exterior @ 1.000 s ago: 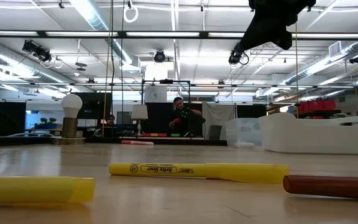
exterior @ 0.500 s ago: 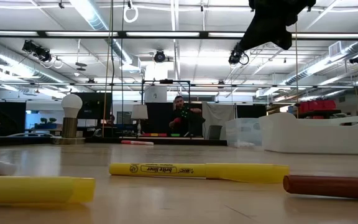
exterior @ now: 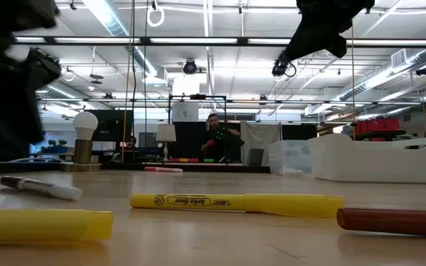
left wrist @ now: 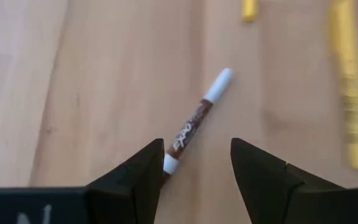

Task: Pick & Place Markers
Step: Put the dark brown marker pen into the transparent bin

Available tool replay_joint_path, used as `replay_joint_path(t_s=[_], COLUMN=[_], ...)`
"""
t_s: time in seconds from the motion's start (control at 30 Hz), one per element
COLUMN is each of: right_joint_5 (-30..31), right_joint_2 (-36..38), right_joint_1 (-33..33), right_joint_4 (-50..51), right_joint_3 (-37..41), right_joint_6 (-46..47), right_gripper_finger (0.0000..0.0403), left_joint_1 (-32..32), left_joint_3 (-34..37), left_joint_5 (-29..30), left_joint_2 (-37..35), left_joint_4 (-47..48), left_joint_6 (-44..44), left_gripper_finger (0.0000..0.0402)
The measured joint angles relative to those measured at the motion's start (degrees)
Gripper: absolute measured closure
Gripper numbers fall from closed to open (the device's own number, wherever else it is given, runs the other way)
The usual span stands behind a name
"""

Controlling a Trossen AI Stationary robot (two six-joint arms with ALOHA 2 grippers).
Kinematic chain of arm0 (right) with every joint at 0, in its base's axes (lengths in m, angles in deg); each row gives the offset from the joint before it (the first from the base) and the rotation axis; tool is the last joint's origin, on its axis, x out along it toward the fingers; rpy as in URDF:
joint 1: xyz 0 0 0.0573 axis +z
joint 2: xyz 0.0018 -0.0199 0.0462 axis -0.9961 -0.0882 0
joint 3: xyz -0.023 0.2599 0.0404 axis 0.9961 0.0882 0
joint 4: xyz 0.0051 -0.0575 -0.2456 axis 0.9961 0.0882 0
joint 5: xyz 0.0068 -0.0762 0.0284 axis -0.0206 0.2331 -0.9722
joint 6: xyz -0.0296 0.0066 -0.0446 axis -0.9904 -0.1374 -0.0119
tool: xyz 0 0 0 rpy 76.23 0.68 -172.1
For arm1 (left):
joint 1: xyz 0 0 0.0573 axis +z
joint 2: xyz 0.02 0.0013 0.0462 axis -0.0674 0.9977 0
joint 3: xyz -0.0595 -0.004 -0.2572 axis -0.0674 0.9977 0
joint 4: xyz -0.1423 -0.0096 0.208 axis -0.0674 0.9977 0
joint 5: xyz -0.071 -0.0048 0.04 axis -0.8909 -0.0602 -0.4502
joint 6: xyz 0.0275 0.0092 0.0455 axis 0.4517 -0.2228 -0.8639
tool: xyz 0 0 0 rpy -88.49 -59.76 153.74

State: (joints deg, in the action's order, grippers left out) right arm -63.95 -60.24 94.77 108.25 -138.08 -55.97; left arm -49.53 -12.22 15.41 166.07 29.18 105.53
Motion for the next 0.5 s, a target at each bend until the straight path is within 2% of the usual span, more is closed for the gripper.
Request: replay_joint_path(t_s=[0.13, 0.3, 0.5], right_joint_5=[0.00, -0.01, -0.02], right_joint_2=[0.00, 0.00, 0.00], right_joint_1=[-0.01, -0.01, -0.01], right_joint_4=[0.00, 0.02, 0.02], right_joint_3=[0.00, 0.00, 0.00], right_joint_6=[0.24, 1.47, 1.79], right_gripper_finger=[0.0357, 0.0357, 0.0357], left_joint_1=[4.92, 10.67, 13.79], left_joint_3=[5.75, 10.40, 12.53], left_joint_5=[-2.54, -10.69, -15.49], left_joint_2=[0.13, -0.08, -0.17], left_joint_4=[-8.37, -14.08, -15.20], left_joint_6=[-6.86, -13.24, -17.77], left_gripper_finger=[0.0209, 0.0217, 0.0276])
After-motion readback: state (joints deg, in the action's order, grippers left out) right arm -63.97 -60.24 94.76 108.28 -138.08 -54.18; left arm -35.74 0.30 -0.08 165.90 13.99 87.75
